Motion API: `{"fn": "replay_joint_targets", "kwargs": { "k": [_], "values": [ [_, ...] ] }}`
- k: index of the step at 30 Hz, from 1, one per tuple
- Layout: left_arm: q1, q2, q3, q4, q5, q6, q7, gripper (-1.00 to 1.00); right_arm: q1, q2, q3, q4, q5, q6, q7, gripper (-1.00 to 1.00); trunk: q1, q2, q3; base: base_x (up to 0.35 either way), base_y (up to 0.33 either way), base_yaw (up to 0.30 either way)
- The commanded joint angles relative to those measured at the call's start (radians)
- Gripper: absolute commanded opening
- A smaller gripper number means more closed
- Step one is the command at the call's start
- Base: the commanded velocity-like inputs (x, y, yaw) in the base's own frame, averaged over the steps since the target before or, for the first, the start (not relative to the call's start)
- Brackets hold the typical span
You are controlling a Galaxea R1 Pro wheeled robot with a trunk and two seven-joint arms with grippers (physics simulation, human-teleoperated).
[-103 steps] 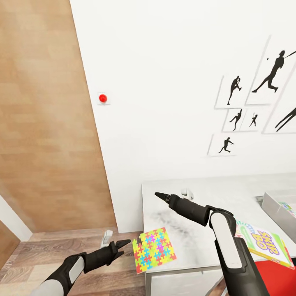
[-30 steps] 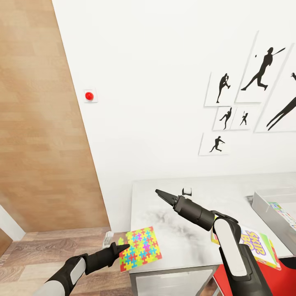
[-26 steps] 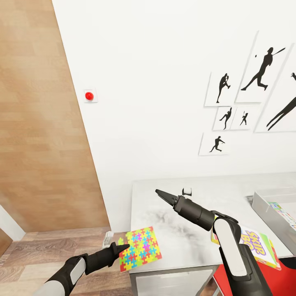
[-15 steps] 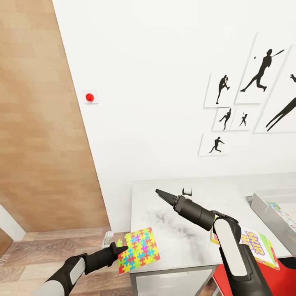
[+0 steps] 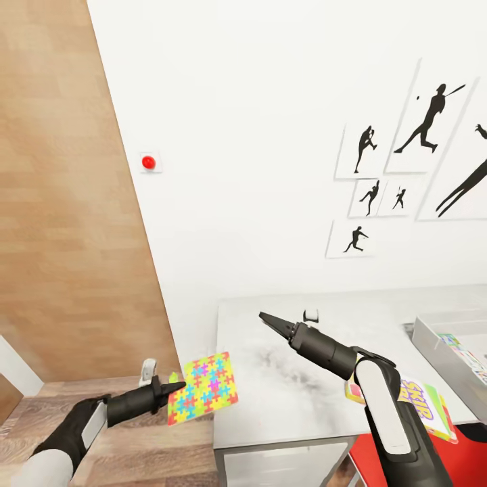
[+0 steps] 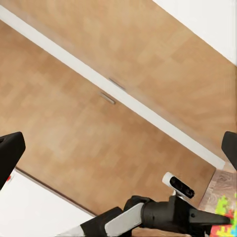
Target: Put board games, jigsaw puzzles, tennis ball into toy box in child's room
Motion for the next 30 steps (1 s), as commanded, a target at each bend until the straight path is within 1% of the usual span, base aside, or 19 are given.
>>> {"fn": "replay_joint_targets", "kwargs": {
  "k": [1, 4, 7, 8, 9, 11, 12, 14, 16, 18, 19, 22, 25, 28, 30],
  "values": [
    [-0.001, 0.021, 0.001, -0.013, 0.002, 0.047, -0.004, -1.0, -0.001, -0.001, -0.002, 0.0, 0.002, 0.005, 0.005, 1.0, -0.003, 0.005, 0.001, 0.0, 0.0, 0.0],
    [-0.001, 0.084, -0.006, -0.08, 0.002, 0.15, -0.008, -1.0, -0.001, -0.003, -0.002, 0.0, 0.002, 0.005, 0.005, 1.0, -0.015, 0.026, 0.011, 0.0, 0.0, 0.0],
    [-0.001, 0.148, -0.032, -0.126, 0.004, 0.193, -0.017, -1.0, -0.001, -0.004, -0.002, 0.0, 0.003, 0.005, 0.003, 1.0, -0.026, 0.047, 0.02, 0.0, 0.0, 0.0],
    [-0.001, 0.169, -0.044, -0.133, 0.005, 0.204, -0.033, -1.0, -0.001, -0.004, -0.002, 0.0, 0.004, 0.004, 0.002, 1.0, -0.03, 0.054, 0.023, 0.0, 0.0, 0.0],
    [-0.001, 0.189, -0.056, -0.137, 0.005, 0.215, -0.06, -1.0, -0.001, -0.004, -0.002, 0.001, 0.005, 0.005, -0.002, 1.0, -0.034, 0.061, 0.026, 0.0, 0.0, 0.0],
    [-0.001, 0.224, -0.084, -0.143, 0.004, 0.234, -0.145, -1.0, -0.001, -0.003, -0.002, 0.0, 0.017, 0.005, -0.032, 1.0, -0.042, 0.075, 0.033, 0.0, 0.0, 0.0],
    [-0.001, 0.239, -0.103, -0.144, 0.004, 0.24, -0.195, -1.0, -0.001, -0.001, -0.001, 0.0, 0.03, 0.004, -0.063, 1.0, -0.046, 0.082, 0.036, 0.0, 0.0, 0.0],
    [-0.002, 0.264, -0.152, -0.146, 0.002, 0.246, -0.28, -1.0, -0.001, 0.005, 0.004, 0.0, 0.061, 0.005, -0.15, 1.0, -0.053, 0.096, 0.042, 0.0, 0.0, 0.0],
    [-0.002, 0.284, -0.194, -0.151, 0.002, 0.248, -0.339, -1.0, -0.001, 0.012, 0.008, -0.001, 0.081, 0.005, -0.252, 1.0, -0.061, 0.11, 0.048, 0.0, 0.0, 0.0],
    [-0.002, 0.295, -0.214, -0.159, 0.001, 0.249, -0.369, -1.0, -0.001, 0.016, 0.017, 0.0, 0.086, 0.008, -0.325, 1.0, -0.069, 0.124, 0.055, 0.0, 0.0, 0.0],
    [-0.002, 0.299, -0.222, -0.165, 0.001, 0.248, -0.381, -1.0, -0.001, 0.017, 0.029, 0.002, 0.09, 0.009, -0.352, 1.0, -0.072, 0.131, 0.058, 0.0, 0.0, 0.0],
    [-0.002, 0.317, -0.228, -0.187, 0.002, 0.247, -0.392, -1.0, -0.001, 0.019, 0.061, 0.003, 0.093, -0.003, -0.373, 1.0, -0.084, 0.152, 0.067, -0.043, 0.0, 0.0],
    [-0.002, 0.332, -0.229, -0.213, 0.003, 0.247, -0.404, -1.0, -0.001, 0.018, 0.083, 0.003, 0.093, -0.063, -0.378, 1.0, -0.084, 0.152, 0.067, -0.202, 0.0, 0.0],
    [-0.002, 0.336, -0.229, -0.232, 0.002, 0.247, -0.407, -1.0, -0.001, 0.018, 0.095, 0.003, 0.095, -0.088, -0.384, 1.0, -0.084, 0.152, 0.067, -0.083, 0.0, 0.0],
    [-0.002, 0.336, -0.229, -0.239, 0.002, 0.248, -0.407, -1.0, -0.001, 0.018, 0.098, 0.003, 0.095, -0.091, -0.386, 1.0, -0.084, 0.152, 0.067, -0.025, 0.0, 0.0]
  ]
}}
